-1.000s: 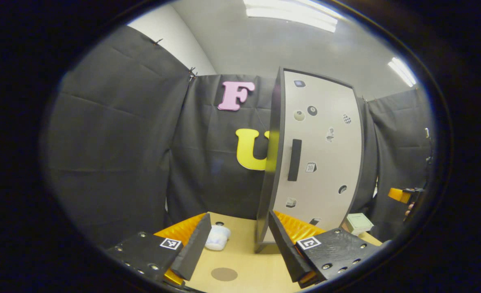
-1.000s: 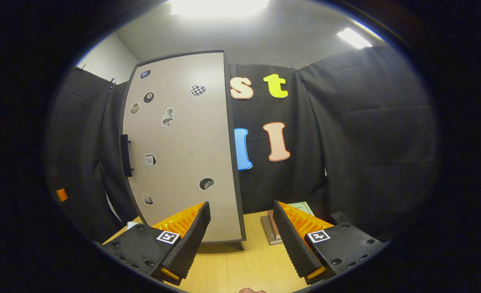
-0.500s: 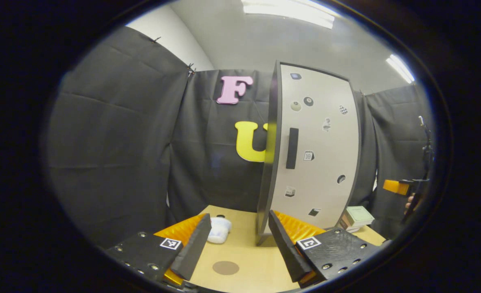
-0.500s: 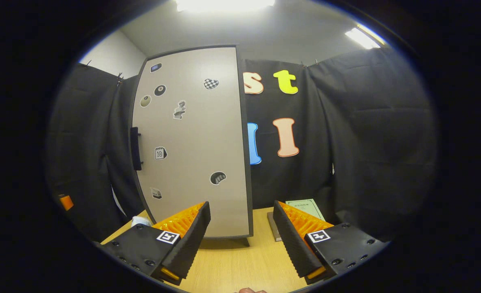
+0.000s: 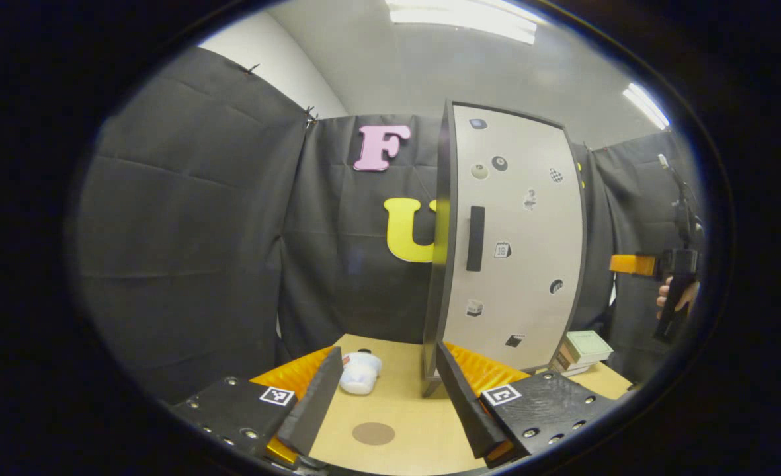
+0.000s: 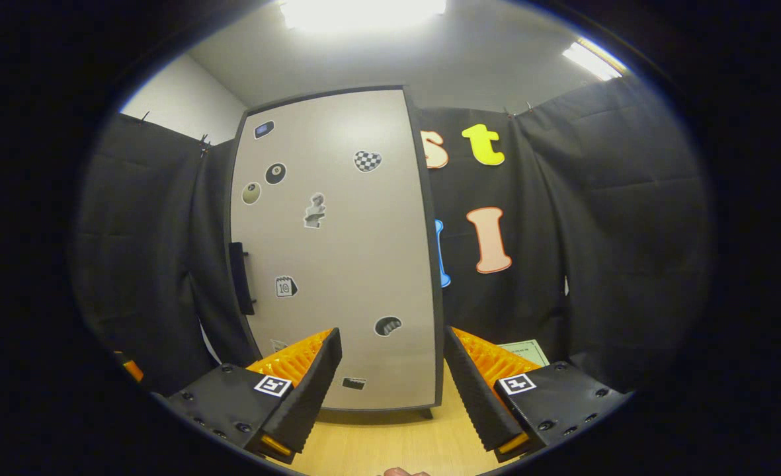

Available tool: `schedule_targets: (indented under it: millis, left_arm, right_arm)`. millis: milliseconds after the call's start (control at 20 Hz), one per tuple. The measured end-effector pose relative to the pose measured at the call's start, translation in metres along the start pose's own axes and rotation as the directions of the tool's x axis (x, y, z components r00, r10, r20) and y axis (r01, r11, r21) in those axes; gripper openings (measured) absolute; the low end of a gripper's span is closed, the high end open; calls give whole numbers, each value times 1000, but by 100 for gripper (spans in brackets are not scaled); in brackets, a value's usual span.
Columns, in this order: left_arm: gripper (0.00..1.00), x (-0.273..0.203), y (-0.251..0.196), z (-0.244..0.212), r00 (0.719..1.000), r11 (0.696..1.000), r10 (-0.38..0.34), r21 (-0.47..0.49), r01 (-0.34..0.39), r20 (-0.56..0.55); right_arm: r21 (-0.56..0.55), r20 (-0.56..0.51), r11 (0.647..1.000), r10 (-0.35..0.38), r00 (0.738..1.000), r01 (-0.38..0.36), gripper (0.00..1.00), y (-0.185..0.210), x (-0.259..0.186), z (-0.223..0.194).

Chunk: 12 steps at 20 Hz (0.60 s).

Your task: Open the cabinet door with the right hand, grasp the bottle in the cabinet with the left hand and place it on the coaster, then close the cabinet door with the right hand.

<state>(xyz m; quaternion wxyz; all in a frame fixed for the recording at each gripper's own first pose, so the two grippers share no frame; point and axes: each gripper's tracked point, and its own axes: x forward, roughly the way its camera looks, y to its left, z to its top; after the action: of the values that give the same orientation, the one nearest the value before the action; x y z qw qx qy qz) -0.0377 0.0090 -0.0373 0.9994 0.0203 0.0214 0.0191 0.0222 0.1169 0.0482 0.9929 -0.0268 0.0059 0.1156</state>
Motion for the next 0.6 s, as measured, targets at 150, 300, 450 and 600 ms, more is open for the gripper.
schedule_targets:
  millis: [150, 300, 450, 600]
  left_arm:
    - [86, -3, 4, -7, 1000, 1000, 9, -3, -9, -15]
    - [86, -7, 13, -8, 999, 999, 31, -7, -31, -15]
    - [87, -15, 24, -10, 998, 998, 61, -17, -61, -11]
    - [86, -25, 39, -14, 995, 995, 99, -22, -99, -15]
  right_arm:
    - [-22, 25, 998, 55, 998, -55, 98, 31, 14, 25]
    - [-55, 61, 994, 94, 994, -90, 98, 65, 28, 49]
    - [-55, 50, 988, 144, 988, -142, 98, 104, 42, 59]
    - [-45, 31, 981, 192, 981, -191, 98, 140, 52, 61]
